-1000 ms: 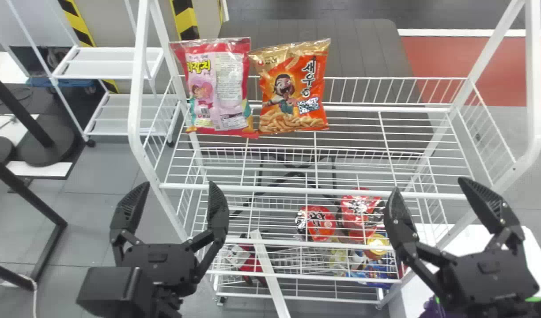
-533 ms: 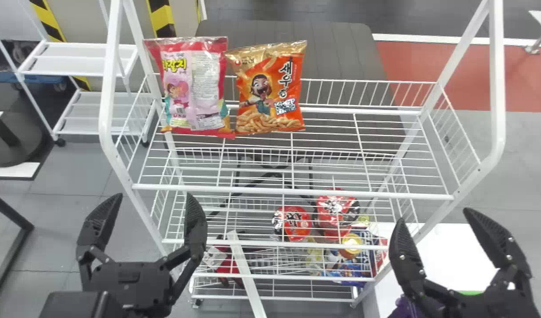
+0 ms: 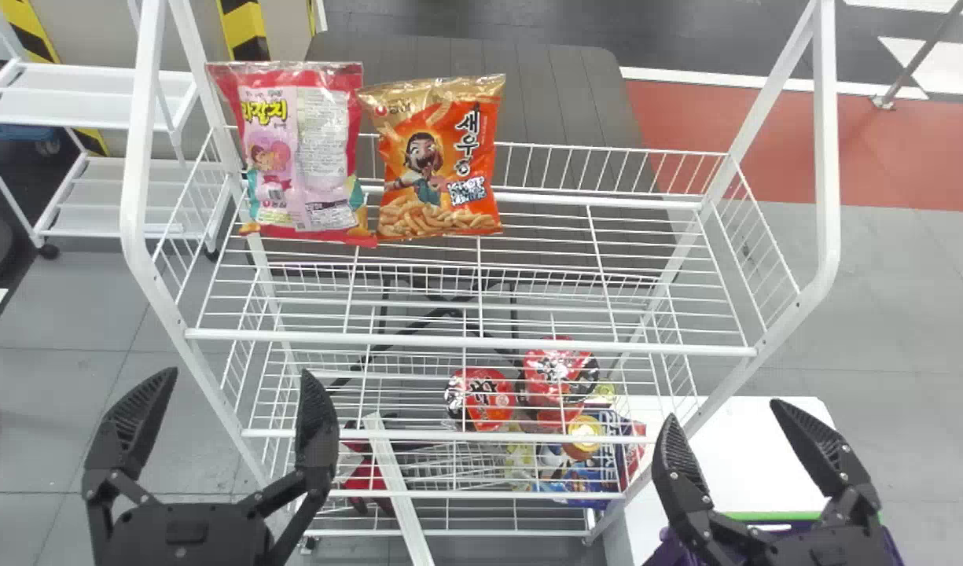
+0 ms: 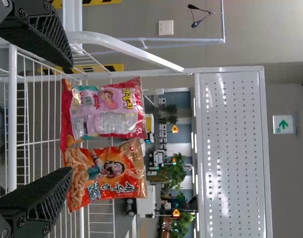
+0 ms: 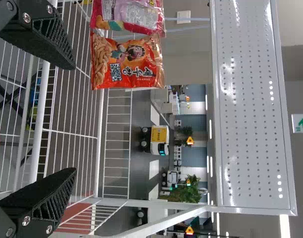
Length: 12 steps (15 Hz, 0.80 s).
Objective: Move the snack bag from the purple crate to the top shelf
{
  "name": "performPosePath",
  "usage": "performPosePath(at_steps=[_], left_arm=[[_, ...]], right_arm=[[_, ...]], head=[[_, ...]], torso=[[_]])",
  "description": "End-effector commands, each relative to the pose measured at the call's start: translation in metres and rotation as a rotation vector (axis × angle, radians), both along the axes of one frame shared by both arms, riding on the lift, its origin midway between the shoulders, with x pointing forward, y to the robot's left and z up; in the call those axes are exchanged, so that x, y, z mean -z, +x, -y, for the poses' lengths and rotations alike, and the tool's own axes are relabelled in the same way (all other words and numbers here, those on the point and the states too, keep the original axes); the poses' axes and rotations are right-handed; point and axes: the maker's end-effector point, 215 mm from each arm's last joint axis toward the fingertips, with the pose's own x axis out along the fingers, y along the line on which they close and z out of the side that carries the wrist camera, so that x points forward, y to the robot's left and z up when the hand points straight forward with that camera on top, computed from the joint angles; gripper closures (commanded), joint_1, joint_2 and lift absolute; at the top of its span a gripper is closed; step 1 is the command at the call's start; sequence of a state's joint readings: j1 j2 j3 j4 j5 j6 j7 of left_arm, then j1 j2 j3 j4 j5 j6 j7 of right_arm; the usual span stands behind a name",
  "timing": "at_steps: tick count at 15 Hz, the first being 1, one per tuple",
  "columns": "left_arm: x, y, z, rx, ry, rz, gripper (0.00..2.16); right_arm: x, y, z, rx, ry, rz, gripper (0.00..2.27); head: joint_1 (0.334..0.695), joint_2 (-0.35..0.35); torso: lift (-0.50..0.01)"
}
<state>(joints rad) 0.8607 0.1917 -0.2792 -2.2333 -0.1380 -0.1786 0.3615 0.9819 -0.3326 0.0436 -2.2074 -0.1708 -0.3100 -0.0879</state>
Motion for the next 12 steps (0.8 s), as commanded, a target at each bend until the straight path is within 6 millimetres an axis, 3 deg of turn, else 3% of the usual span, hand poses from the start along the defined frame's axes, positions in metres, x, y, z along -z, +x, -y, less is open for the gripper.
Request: performPosePath(at_steps=[1, 12], left_arm=[[0.003, -0.003, -0.001, -0.005, 0.002, -0.01, 0.07], [0.01, -0.005, -0.002, -0.009, 0.028, -0.017, 0.07]], right_arm=[[-0.001, 0.0, 0.01, 0.008, 0.005, -0.003, 0.08], [-0.013, 0.0, 0.009, -0.009, 0.047, 0.027, 0.09]], head=[[0.695, -0.112], [0.695, -0.13]], torso=[[0.001], [0.001]])
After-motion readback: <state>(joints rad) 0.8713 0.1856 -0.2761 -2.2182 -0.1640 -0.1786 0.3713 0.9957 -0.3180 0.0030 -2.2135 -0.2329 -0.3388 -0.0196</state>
